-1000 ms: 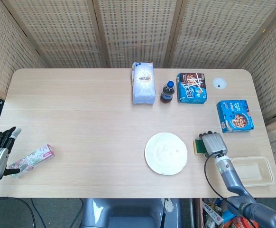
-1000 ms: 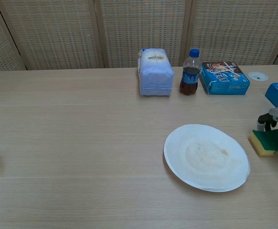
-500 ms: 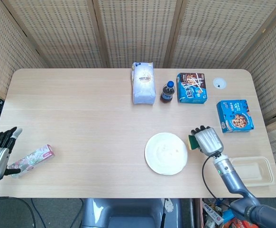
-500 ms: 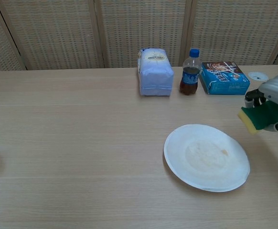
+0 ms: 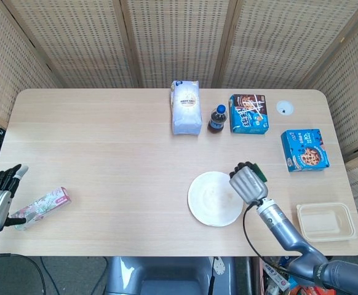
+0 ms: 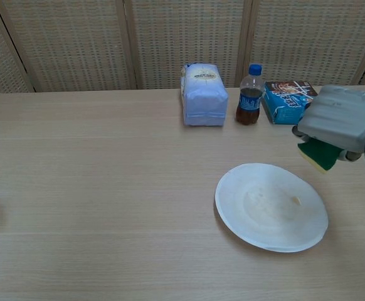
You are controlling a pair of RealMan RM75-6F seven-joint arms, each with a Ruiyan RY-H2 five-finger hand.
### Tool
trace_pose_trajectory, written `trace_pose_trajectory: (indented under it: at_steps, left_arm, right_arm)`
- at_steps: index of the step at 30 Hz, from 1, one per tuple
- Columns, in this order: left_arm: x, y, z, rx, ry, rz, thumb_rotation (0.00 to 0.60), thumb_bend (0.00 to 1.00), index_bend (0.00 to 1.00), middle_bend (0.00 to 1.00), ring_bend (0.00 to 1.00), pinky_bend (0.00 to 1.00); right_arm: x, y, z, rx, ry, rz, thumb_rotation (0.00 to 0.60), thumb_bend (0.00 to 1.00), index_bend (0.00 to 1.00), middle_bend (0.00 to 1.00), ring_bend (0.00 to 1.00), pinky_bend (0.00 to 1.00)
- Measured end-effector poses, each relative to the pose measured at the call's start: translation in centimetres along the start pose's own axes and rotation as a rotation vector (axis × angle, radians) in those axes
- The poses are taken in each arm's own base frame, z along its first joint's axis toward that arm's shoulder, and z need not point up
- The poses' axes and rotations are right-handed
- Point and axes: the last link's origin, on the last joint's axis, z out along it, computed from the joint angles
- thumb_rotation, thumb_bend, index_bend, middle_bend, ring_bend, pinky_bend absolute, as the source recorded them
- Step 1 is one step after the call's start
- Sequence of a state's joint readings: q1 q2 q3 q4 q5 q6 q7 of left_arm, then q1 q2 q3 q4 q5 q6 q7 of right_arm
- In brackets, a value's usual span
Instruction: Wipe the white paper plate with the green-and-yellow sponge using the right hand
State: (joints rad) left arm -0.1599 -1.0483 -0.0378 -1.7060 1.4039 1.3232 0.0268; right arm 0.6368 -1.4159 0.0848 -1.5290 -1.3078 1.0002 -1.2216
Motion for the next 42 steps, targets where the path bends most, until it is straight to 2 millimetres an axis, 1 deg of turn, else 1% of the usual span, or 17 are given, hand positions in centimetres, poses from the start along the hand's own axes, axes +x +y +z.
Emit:
trace_pose_trajectory:
  at_steps: [6,10,13,19,30,37,42]
  left_arm:
    - [-0.1,-0.1,0.2,-0.001,-0.015,-0.001,0.600,0.00,0.00,0.00,0.00,0.00]
    - [-0.1,-0.1,0.4,-0.001,-0.016,-0.001,0.600,0.00,0.00,0.00,0.00,0.00]
    - [-0.1,-0.1,0.4,0.001,-0.015,-0.003,0.600,0.00,0.00,0.00,0.00,0.00]
    - [-0.1,-0.2,0.6,0.001,-0.029,-0.017,0.600,0.00,0.00,0.00,0.00,0.00]
    - [0.0,-0.3,0.7,0.005,-0.035,-0.027,0.600,0.00,0.00,0.00,0.00,0.00]
    - [-0.2,-0.3,0.8,0.008,-0.042,-0.024,0.600,0.00,0.00,0.00,0.00,0.00]
    - [-0.1,-0.4,0.8,0.012,-0.036,-0.026,0.600,0.00,0.00,0.00,0.00,0.00]
  right_arm:
    - [0.9,-1.7,0.9,0.025,-0.094,-0.136,0.600,0.59,0.51,0.53,0.44,0.63]
    - [1.6,-3.3,1.5,0.042,-0.155,-0.161,0.600,0.59,0.52,0.53,0.44,0.64]
    - [2.3,-4.7,2.0,0.064,-0.160,-0.178,0.600,0.59,0.52,0.55,0.46,0.65]
    - [1.7,-6.6,2.4,0.088,-0.178,-0.196,0.600,0.60,0.53,0.57,0.48,0.67]
    - [0.5,-8.2,2.7,0.101,-0.188,-0.247,0.600,0.60,0.54,0.58,0.49,0.67]
    - [1.0,-8.5,3.2,0.100,-0.158,-0.238,0.600,0.60,0.54,0.59,0.49,0.68]
    - [0.9,-8.9,3.3,0.107,-0.156,-0.257,0.600,0.60,0.55,0.60,0.50,0.68]
